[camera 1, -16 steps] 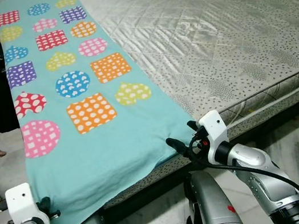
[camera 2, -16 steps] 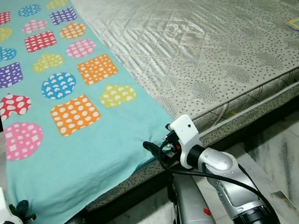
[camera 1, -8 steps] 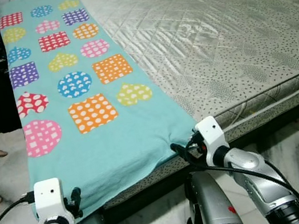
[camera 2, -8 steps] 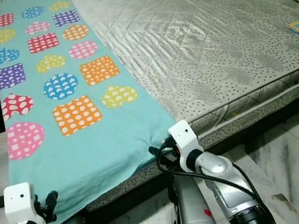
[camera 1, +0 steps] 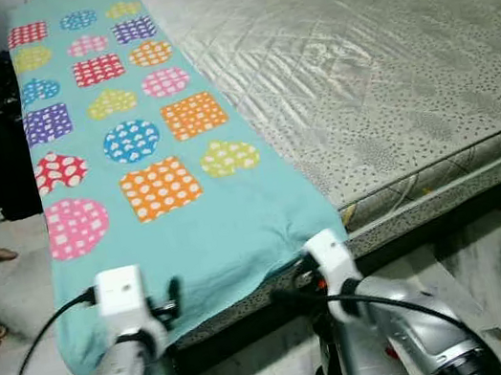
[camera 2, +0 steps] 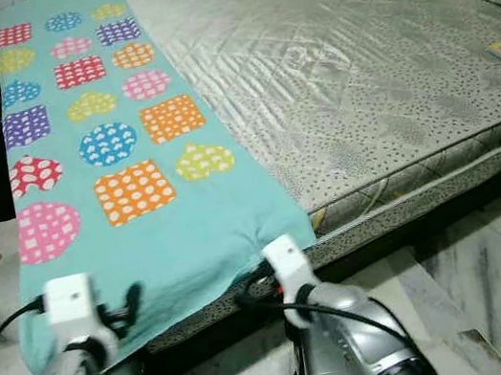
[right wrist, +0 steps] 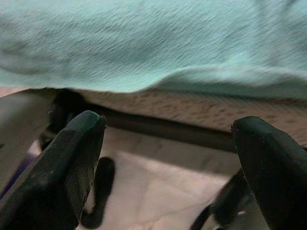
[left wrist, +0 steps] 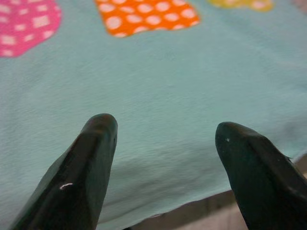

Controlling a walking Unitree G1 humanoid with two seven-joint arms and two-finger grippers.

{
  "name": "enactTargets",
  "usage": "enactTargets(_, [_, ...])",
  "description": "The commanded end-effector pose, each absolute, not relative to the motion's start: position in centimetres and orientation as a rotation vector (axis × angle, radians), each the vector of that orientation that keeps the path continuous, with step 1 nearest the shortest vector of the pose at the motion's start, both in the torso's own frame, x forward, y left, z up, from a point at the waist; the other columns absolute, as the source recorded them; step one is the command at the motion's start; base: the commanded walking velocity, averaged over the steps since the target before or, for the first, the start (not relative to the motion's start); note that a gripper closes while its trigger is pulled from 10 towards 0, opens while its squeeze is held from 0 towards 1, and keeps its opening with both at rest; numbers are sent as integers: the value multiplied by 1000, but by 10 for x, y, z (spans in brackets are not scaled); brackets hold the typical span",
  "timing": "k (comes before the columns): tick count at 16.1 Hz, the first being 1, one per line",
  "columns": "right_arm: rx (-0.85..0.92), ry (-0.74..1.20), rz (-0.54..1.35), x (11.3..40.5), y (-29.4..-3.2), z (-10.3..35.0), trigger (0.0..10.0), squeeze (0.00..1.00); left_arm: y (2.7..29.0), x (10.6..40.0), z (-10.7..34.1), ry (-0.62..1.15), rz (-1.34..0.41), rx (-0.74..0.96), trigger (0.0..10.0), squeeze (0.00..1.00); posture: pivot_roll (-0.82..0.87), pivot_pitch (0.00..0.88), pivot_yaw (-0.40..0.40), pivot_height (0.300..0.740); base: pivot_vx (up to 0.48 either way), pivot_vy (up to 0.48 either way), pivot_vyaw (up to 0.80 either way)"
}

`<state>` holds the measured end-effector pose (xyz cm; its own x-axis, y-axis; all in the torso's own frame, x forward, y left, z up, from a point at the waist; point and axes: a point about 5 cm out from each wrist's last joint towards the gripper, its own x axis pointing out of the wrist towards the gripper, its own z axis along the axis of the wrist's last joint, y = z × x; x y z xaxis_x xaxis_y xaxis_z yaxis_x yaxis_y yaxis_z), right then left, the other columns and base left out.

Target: Clean up the room

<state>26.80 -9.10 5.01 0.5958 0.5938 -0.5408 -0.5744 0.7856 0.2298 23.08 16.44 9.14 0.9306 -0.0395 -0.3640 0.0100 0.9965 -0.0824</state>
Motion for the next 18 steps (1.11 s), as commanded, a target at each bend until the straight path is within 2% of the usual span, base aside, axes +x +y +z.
enactTargets(1, [61,632,738,266,-77,56,10000,0,160,229,94,367,-53,-73,10000,1000,-48,95,-22,526,0,0,0])
enactTargets(3, [83,561,777,268,-60,64,10000,0,159,226,90,390,-60,-64,10000,1000,-42,102,-19,526,0,0,0])
enactTargets(4, [118,549,805,268,-53,68,10000,0,160,226,89,396,-63,-59,10000,24,-41,104,-17,526,0,0,0])
enactTargets(7, [170,485,776,279,-44,75,10000,0,159,227,88,404,-68,-51,10000,0,-37,109,-7,526,0,0,0])
enactTargets(11, [175,435,707,294,-34,71,10000,0,148,222,91,411,-159,-78,10000,0,-10,113,-12,526,0,0,0])
enactTargets(13, [166,454,684,299,-29,64,10000,0,162,206,85,476,-125,-59,10000,0,15,121,-16,526,0,0,0])
enactTargets(15, [130,467,648,305,-21,57,10000,0,186,190,80,521,-12,-68,10000,0,38,130,-20,526,0,0,0])
enactTargets(18, [84,492,573,314,-22,53,10000,0,208,184,83,526,61,-27,10000,0,59,135,-21,526,0,0,0])
